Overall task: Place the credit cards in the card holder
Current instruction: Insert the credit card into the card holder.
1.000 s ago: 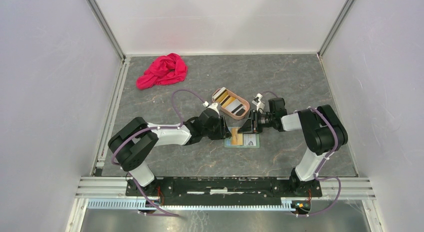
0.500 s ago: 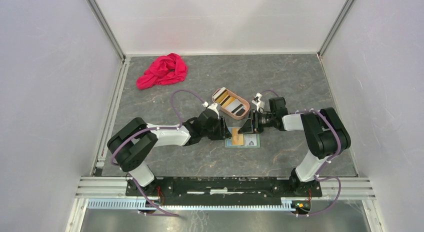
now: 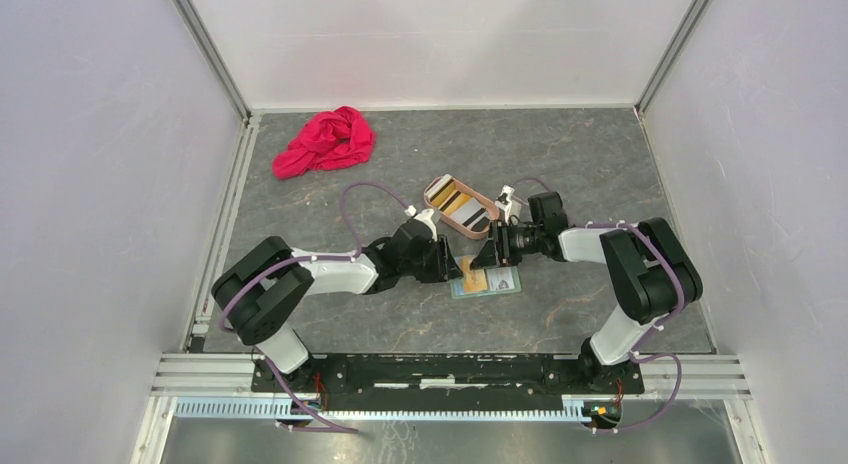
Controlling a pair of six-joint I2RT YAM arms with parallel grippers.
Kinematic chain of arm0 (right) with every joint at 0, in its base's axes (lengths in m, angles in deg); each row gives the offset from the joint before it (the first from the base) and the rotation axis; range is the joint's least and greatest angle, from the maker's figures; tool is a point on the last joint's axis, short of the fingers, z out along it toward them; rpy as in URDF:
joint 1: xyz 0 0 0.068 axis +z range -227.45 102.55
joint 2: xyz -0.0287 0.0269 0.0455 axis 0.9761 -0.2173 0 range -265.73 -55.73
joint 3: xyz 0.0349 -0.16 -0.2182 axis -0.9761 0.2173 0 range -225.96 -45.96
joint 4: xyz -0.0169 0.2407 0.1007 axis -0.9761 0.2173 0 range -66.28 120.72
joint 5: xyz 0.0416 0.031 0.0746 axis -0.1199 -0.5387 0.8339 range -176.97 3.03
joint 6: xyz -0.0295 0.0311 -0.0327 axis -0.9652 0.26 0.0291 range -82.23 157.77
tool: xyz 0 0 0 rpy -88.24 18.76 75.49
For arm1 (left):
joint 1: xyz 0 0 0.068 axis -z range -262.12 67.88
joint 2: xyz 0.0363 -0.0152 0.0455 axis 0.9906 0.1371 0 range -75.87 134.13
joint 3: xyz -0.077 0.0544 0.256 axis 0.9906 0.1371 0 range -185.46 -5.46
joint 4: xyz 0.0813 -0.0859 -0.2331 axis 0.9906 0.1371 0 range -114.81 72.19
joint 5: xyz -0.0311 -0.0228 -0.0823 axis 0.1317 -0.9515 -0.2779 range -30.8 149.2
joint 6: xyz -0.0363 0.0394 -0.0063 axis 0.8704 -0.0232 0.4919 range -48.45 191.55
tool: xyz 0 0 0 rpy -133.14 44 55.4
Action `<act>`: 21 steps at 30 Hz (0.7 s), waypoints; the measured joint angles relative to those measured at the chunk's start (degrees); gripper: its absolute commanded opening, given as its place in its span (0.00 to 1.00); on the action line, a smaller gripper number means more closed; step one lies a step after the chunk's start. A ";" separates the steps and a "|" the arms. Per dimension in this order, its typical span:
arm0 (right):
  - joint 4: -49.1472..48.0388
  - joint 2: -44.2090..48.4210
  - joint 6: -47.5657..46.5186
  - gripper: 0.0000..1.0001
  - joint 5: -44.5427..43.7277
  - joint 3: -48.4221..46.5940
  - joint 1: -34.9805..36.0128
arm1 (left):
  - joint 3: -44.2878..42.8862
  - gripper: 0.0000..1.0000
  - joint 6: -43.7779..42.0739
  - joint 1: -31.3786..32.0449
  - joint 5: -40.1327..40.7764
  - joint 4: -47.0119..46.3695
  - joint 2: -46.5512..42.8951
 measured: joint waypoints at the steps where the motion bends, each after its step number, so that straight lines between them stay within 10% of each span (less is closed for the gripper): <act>1: -0.02 0.00 0.00 0.56 -0.11 -0.11 0.31 | 0.15 0.45 0.00 -0.07 -0.07 -0.22 -0.09; 21: 10.45 3.26 -12.90 0.75 -4.17 -3.08 1.64 | 5.55 0.40 0.07 -1.49 -1.01 -4.37 -5.38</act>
